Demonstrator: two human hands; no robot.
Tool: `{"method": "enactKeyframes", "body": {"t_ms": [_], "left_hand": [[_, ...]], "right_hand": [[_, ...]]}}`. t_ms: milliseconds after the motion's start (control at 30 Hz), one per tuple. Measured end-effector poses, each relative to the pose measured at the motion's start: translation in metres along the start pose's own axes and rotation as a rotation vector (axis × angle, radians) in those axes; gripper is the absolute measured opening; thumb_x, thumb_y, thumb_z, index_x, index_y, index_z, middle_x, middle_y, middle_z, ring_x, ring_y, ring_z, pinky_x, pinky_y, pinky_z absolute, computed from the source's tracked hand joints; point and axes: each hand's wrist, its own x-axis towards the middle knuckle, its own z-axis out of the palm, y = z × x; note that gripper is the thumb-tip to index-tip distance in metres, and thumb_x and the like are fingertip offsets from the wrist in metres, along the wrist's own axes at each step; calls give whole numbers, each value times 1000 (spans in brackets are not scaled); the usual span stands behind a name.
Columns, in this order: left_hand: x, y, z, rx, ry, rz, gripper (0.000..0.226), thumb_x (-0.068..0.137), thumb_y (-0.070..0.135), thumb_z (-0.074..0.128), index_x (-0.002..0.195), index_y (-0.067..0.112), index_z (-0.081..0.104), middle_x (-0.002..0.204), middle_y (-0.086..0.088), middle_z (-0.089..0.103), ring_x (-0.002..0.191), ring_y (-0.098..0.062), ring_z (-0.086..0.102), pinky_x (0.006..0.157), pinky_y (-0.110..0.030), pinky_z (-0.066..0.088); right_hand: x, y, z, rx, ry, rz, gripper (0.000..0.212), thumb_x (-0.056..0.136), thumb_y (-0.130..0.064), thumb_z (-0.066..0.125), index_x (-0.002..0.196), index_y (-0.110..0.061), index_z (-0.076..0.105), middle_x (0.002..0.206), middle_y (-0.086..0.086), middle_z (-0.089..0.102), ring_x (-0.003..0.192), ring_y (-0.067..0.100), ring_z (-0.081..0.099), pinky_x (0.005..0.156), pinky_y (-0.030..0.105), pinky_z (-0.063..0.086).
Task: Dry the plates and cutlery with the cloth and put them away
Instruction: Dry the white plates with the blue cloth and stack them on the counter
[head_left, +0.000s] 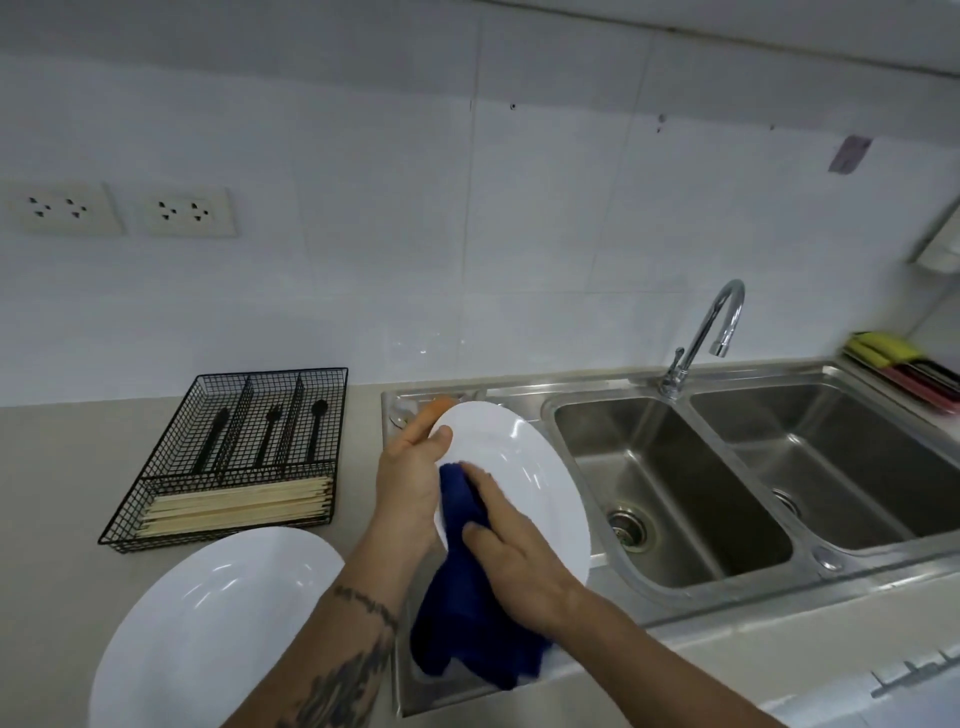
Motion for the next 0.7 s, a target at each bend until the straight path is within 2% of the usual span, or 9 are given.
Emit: {"method": "enactKeyframes", "body": {"t_ms": [33, 100, 167, 233, 300, 367, 433, 567, 700], "left_hand": [[-1, 0, 1, -39, 2, -20, 35, 95, 4, 50, 116, 22, 72, 118, -17, 69, 112, -41, 63, 99, -51, 51], [-5, 6, 2, -116, -12, -28, 36, 96, 2, 47, 119, 20, 69, 117, -21, 68, 104, -39, 65, 94, -47, 53], [-4, 17, -1, -156, -28, 9, 36, 95, 2, 47, 121, 19, 66, 116, -19, 67, 98, -35, 64, 90, -46, 51], [-4, 29, -8, -168, -42, 67, 35, 95, 2, 48, 120, 18, 65, 113, -15, 66, 95, -33, 62, 87, -45, 51], [-3, 39, -14, -176, -49, 97, 34, 94, 3, 50, 120, 19, 65, 109, -10, 67, 92, -31, 62, 84, -43, 50], [-4, 43, -17, -197, -48, 102, 34, 95, 3, 50, 121, 19, 65, 108, -8, 68, 91, -30, 63, 83, -42, 51], [-7, 44, -15, -209, -70, 102, 36, 96, 4, 49, 125, 18, 64, 109, -8, 69, 90, -28, 65, 83, -42, 52], [-17, 42, -5, -176, -102, 84, 37, 98, 7, 47, 130, 17, 62, 117, -14, 70, 101, -29, 67, 92, -43, 54], [-23, 38, 2, -167, -92, 76, 37, 99, 6, 46, 131, 16, 62, 127, -15, 66, 119, -31, 62, 105, -47, 46]], "right_hand": [[6, -2, -3, 56, 37, -33, 53, 91, -18, 42, 137, -43, 31, 140, -13, 47, 120, 5, 50, 106, 33, 41], [14, -7, -10, 57, 149, -114, 47, 89, -11, 49, 126, -36, 36, 136, -11, 49, 120, 5, 51, 103, 34, 44], [20, -7, -20, -177, 338, -172, 39, 87, -9, 55, 119, -29, 46, 136, -11, 45, 122, 2, 44, 104, 27, 39], [20, -5, -30, -462, 483, -219, 31, 88, -13, 56, 118, -23, 56, 130, -9, 45, 117, 6, 43, 102, 26, 38], [11, -6, -34, -537, 376, -185, 36, 95, -21, 52, 131, -22, 54, 138, -8, 44, 125, 9, 41, 108, 24, 33], [-2, -7, -27, -546, 181, -168, 47, 100, -33, 42, 146, -28, 38, 155, -12, 24, 141, 4, 20, 113, 15, 10], [-13, -12, -17, -509, 79, -203, 52, 100, -40, 33, 151, -33, 25, 159, -18, 4, 143, -5, -1, 112, 12, -2], [-8, -30, -8, -456, -32, -264, 59, 97, -42, 28, 152, -34, 8, 155, -25, -9, 140, -11, -15, 118, 23, -6], [27, -32, -17, -564, 50, -340, 71, 93, -51, 27, 153, -28, -3, 160, -11, -16, 144, 5, -21, 120, 39, -3]]}}
